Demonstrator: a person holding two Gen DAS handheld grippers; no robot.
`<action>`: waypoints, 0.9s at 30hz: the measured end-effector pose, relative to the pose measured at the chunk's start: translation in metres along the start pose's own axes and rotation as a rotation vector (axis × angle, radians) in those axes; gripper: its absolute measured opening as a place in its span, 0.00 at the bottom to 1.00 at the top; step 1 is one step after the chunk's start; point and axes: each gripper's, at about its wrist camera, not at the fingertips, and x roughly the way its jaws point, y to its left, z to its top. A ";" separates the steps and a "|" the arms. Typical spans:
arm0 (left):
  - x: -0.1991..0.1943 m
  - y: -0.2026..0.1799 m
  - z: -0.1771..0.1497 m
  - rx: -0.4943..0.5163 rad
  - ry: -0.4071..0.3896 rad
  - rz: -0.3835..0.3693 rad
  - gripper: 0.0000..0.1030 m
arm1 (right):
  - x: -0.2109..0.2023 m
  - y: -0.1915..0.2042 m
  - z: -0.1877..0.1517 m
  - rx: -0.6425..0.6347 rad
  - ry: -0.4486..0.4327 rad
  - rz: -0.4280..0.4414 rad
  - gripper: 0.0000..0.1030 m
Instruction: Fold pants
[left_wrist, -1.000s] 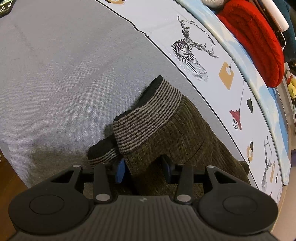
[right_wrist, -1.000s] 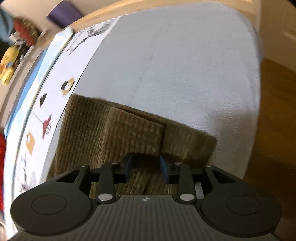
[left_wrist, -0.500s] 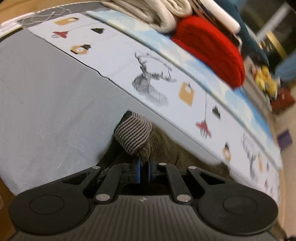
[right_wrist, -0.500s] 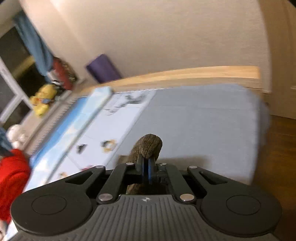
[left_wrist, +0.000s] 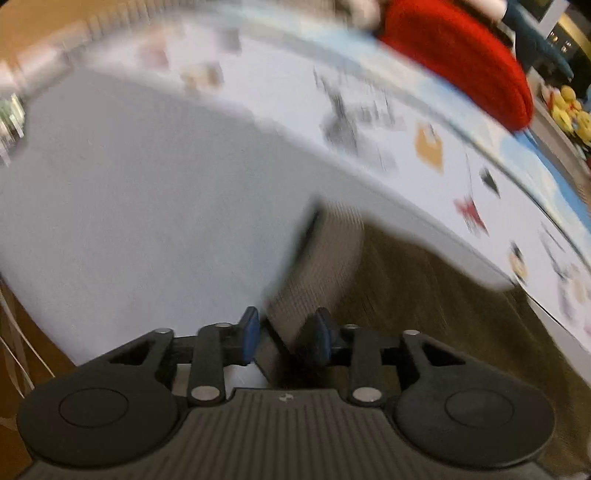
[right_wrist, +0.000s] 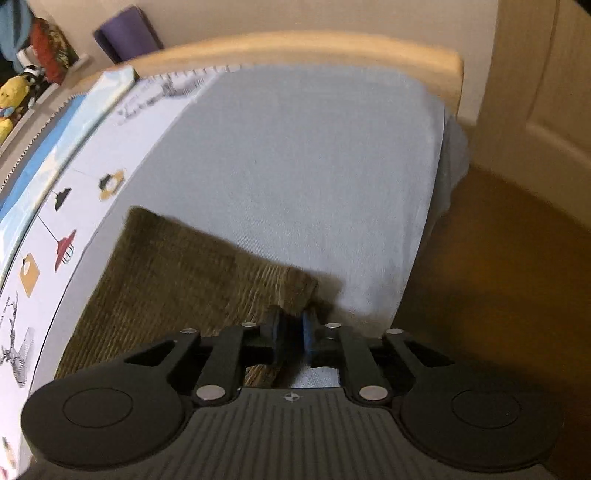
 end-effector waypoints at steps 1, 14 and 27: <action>-0.009 -0.002 0.002 0.022 -0.059 0.005 0.37 | -0.007 0.007 -0.001 -0.045 -0.044 -0.003 0.16; 0.047 -0.079 -0.033 0.476 0.235 0.018 0.42 | 0.032 0.045 -0.021 -0.221 0.207 0.120 0.32; 0.006 -0.098 -0.018 0.465 -0.017 0.033 0.43 | 0.062 0.103 0.025 -0.116 -0.108 0.198 0.43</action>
